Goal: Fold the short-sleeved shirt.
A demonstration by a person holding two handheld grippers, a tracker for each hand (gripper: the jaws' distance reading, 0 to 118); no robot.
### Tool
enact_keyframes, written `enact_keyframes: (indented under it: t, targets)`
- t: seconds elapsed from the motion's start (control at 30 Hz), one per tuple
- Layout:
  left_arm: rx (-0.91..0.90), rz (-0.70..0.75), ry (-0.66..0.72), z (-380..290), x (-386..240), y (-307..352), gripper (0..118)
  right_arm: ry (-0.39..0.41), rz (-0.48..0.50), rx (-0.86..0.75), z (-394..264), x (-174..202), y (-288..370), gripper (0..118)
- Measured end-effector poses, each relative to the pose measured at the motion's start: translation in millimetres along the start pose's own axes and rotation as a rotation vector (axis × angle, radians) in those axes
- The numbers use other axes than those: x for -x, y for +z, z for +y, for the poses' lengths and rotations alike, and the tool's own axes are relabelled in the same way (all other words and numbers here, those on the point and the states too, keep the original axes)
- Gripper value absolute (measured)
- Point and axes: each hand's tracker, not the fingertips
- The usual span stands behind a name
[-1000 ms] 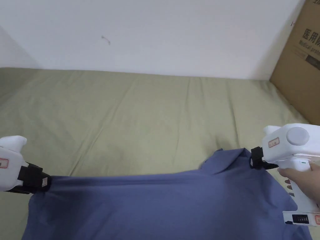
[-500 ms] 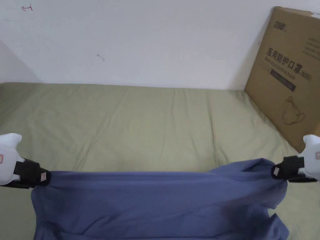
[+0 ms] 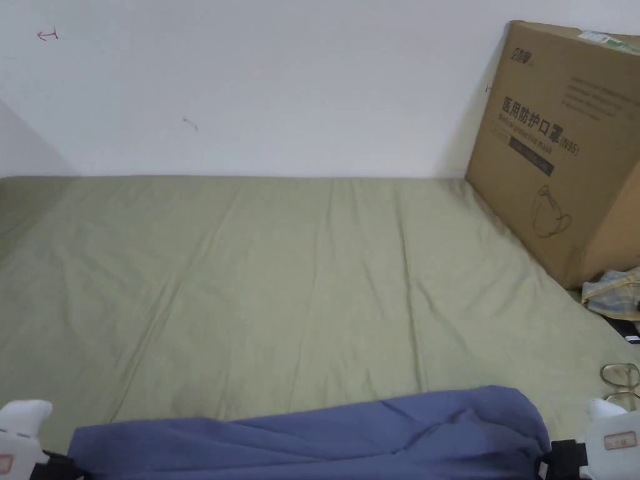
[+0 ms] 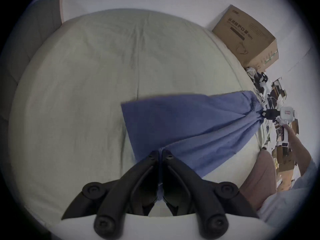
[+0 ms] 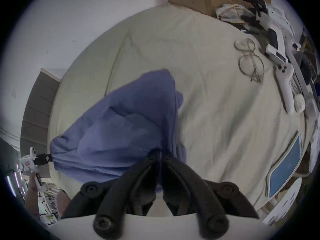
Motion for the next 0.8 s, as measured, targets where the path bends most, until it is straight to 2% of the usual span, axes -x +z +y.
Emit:
enact_keyframes:
  t: [0.1, 0.17, 0.2, 0.23, 0.27, 0.3, 0.33, 0.4, 0.6, 0.7, 0.73, 0.77, 0.8]
  targets:
    - [-0.015, -0.004, 0.028, -12, 1, -4, 4, -0.039, 0.006, -0.028, 5, -9, -5, 7]
    - [-0.035, 0.003, 0.033, -13, -1, 0, 7, -0.033, -0.026, -0.039, 6, -2, -3, 12]
    - [-0.045, 0.018, 0.033, -13, -3, 3, 20, -0.004, -0.067, -0.054, 7, 1, -1, 29]
    - [-0.057, 0.045, 0.028, -12, -5, 7, 41, 0.029, -0.104, -0.072, 7, 6, 2, 44]
    - [-0.068, 0.049, 0.024, -12, -7, 12, 71, 0.067, -0.163, -0.100, 6, 14, 7, 66]
    - [-0.093, 0.058, 0.018, -12, -11, 18, 109, 0.103, -0.228, -0.136, 5, 23, 13, 93]
    - [-0.128, 0.069, 0.007, -11, -15, 26, 118, 0.121, -0.244, -0.179, 3, 31, 20, 96]
    - [-0.230, 0.063, -0.010, -8, -28, 46, 114, 0.134, -0.174, -0.271, -4, 55, 40, 96]
    - [-0.421, 0.176, -0.039, -11, -89, 78, 114, 0.279, -0.196, -0.458, -33, 143, 75, 96]
    - [-0.425, 0.191, -0.037, -13, -119, 74, 113, 0.330, -0.185, -0.454, -48, 183, 73, 95]
    - [-0.427, 0.206, -0.029, -15, -125, 71, 107, 0.339, -0.183, -0.445, -51, 192, 70, 93]
    - [-0.415, 0.228, -0.019, -15, -132, 67, 92, 0.351, -0.182, -0.437, -57, 205, 68, 82]
    - [-0.402, 0.238, -0.018, -16, -139, 64, 42, 0.364, -0.164, -0.447, -62, 212, 66, 44]
